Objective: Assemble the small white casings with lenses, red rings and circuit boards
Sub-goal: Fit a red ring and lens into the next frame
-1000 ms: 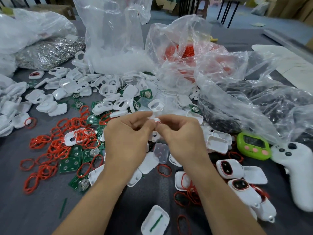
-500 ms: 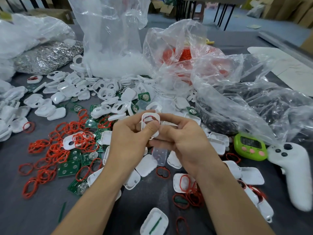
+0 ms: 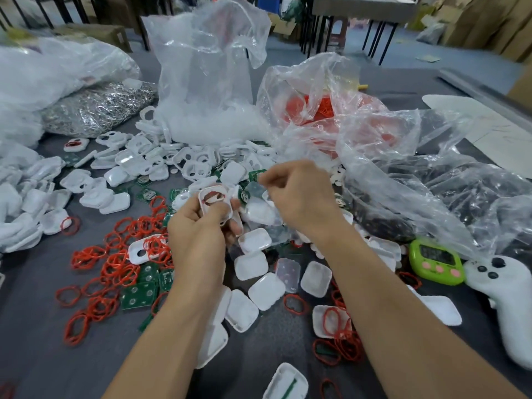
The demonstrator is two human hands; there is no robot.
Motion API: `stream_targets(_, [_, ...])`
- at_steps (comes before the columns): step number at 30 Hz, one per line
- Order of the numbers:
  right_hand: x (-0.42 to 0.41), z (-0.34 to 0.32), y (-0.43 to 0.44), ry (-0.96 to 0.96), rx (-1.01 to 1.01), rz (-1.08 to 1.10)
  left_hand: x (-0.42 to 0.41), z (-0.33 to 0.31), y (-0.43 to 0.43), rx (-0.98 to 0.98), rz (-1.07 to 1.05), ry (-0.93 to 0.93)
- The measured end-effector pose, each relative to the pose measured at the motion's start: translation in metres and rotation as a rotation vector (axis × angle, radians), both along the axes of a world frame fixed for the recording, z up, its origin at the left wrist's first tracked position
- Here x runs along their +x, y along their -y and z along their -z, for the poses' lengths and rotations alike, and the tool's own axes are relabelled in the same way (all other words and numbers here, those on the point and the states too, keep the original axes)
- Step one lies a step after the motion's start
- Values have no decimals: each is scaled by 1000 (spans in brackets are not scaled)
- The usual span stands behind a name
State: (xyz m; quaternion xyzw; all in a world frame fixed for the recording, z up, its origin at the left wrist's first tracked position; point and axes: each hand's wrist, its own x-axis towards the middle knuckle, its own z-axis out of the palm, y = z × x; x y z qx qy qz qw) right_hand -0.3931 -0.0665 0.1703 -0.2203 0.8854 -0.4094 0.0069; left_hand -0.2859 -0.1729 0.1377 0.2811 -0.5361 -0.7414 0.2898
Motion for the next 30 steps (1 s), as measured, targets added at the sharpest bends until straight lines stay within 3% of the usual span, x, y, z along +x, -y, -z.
stream_targets(5, [-12, 1, 48, -28, 303, -220, 1, -2, 8, 55, -96, -14])
stream_targets(11, [-18, 7, 25, -125, 213, -31, 4, -3, 12, 106, -80, -14])
stream_targets(15, [-12, -2, -14, -179, 290, 8, 3, 0, 6, -15, -4, 6])
stream_targets(19, [0, -4, -52, -71, 474, -78, 4, 4, -1, -147, 93, 34])
stream_targets(21, [0, -9, -70, -112, 365, 44, 4, 5, -6, -199, 155, 50])
stream_targets(25, [-17, -39, -115, -444, 120, 472, 5, 7, -17, -273, 308, 57])
stream_targets(27, [-42, -50, -135, -356, 179, 579, 3, 9, -24, -308, 356, 89])
stream_targets(30, [-71, -45, -138, -9, 585, 390, 1, 13, -33, -337, 385, 117])
